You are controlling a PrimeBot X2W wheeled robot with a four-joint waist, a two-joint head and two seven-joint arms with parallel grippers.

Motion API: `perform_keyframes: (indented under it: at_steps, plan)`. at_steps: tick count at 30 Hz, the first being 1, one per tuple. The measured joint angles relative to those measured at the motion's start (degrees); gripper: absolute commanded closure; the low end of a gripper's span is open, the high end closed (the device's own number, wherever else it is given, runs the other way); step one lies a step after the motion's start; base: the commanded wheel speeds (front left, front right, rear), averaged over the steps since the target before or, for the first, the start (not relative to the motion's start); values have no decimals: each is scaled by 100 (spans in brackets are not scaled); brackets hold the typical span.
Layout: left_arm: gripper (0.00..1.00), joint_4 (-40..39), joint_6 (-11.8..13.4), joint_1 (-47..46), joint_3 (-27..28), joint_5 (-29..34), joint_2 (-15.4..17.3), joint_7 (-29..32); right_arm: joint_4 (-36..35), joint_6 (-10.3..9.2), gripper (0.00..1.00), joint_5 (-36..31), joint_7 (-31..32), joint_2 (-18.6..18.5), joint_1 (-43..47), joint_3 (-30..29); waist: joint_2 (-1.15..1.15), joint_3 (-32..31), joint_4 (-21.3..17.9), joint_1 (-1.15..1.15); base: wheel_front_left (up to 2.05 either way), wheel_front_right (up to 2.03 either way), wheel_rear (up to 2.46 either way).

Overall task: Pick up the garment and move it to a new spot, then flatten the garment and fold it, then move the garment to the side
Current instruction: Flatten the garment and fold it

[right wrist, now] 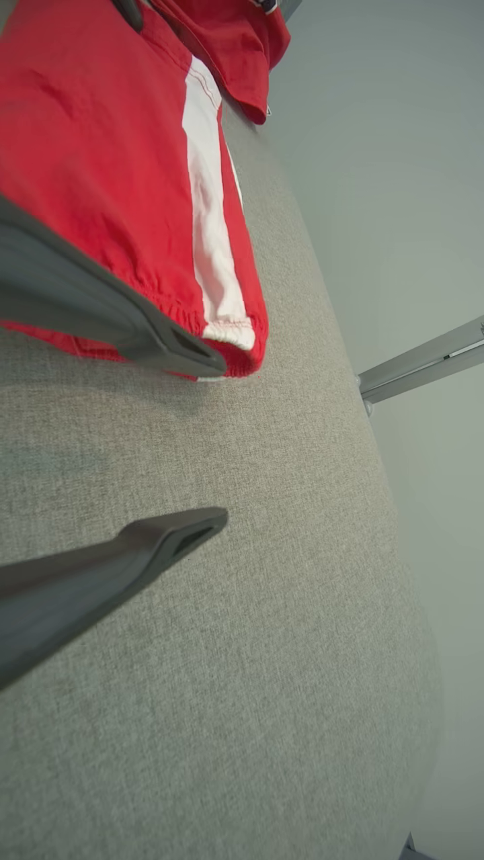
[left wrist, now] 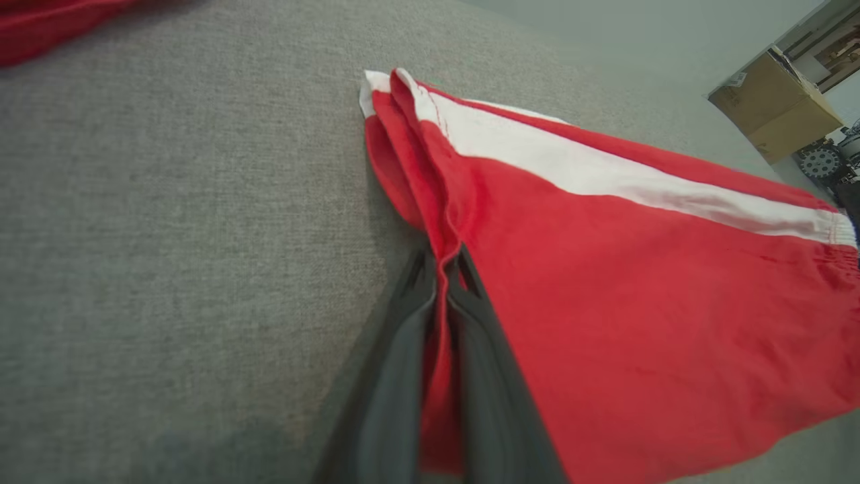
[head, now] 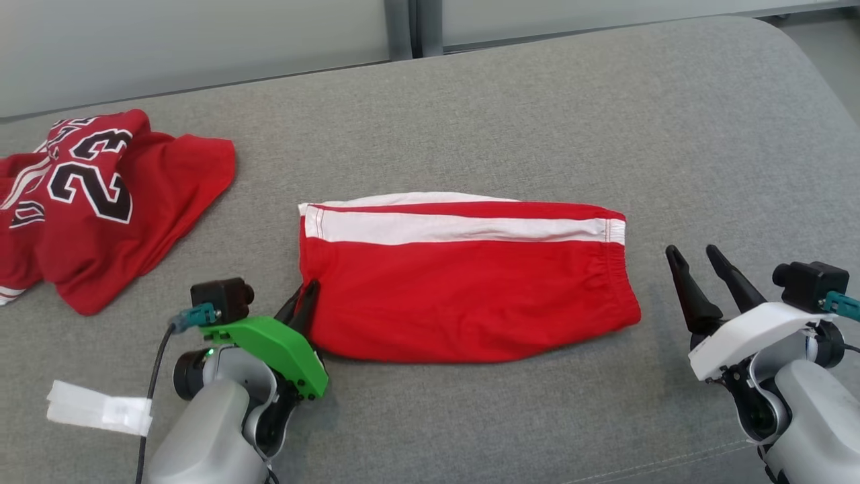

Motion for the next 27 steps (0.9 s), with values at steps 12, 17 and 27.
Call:
perform_keyframes:
  at_steps: [12,17,27]
  plan:
    - [100,-483,0,745,-64,-97,-5,-439,130,5,0,93,101,-4,168,208,0,-246,398,0,0,0,0]
    - [100,-690,33,1007,-146,-96,-4,-502,90,7,0,238,248,2,167,347,0,-343,496,0,0,0,0]
    - [55,-1191,365,1451,-208,-78,1,-637,27,7,0,471,535,-4,177,528,0,-458,638,0,0,0,0]
